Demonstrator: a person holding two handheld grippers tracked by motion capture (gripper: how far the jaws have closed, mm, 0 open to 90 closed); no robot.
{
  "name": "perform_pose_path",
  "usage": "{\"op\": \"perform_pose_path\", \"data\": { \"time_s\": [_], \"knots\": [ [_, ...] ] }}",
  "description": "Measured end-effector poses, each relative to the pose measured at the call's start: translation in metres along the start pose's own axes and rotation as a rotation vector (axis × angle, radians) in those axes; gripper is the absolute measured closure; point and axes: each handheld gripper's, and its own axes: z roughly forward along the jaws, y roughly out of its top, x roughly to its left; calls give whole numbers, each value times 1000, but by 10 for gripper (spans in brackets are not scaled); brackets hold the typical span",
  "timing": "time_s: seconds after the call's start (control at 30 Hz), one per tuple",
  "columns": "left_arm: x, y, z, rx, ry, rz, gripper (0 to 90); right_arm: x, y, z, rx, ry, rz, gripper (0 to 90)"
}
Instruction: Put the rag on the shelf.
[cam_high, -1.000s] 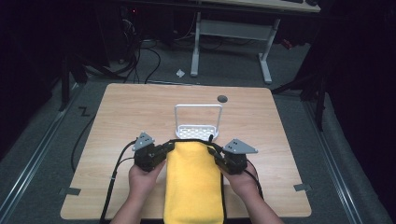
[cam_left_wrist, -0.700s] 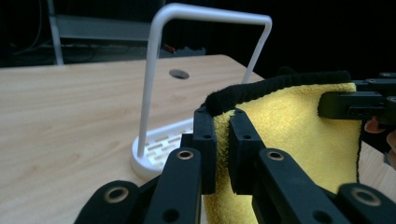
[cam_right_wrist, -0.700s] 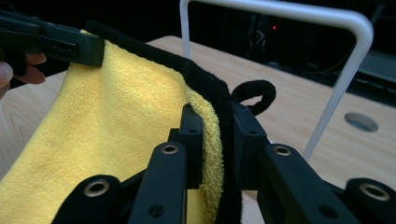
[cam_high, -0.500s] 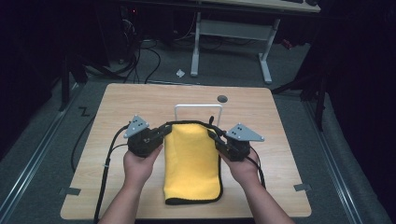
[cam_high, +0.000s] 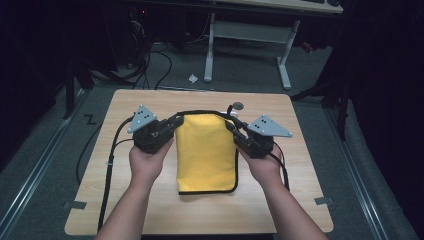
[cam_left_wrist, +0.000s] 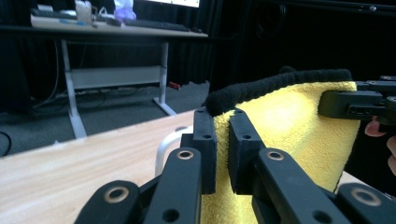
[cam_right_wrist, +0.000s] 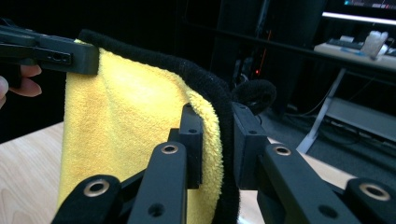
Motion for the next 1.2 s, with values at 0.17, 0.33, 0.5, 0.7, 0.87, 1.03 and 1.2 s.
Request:
{"op": "perform_pose_path", "data": {
  "time_s": [0.17,0.33,0.5,0.7,0.87,1.03,1.2],
  "knots": [
    [-2,15,0,-21,1,22,836,-3,12,-2,-23,-4,-1,774],
    [-4,28,0,-39,3,41,836,-6,22,-4,-39,-10,-1,774],
    [-4,36,2,-50,4,53,836,-8,30,-6,-50,-17,-12,775],
    [-3,43,9,-39,21,72,837,-12,35,-3,-45,-28,-9,775],
    [3,52,20,-27,25,89,836,-22,41,5,-35,-36,-11,774],
    [14,57,37,-14,44,96,836,-34,48,18,-22,-48,1,774],
    [28,60,50,-1,55,70,835,-45,52,34,-10,-46,18,774]
  ]
}}
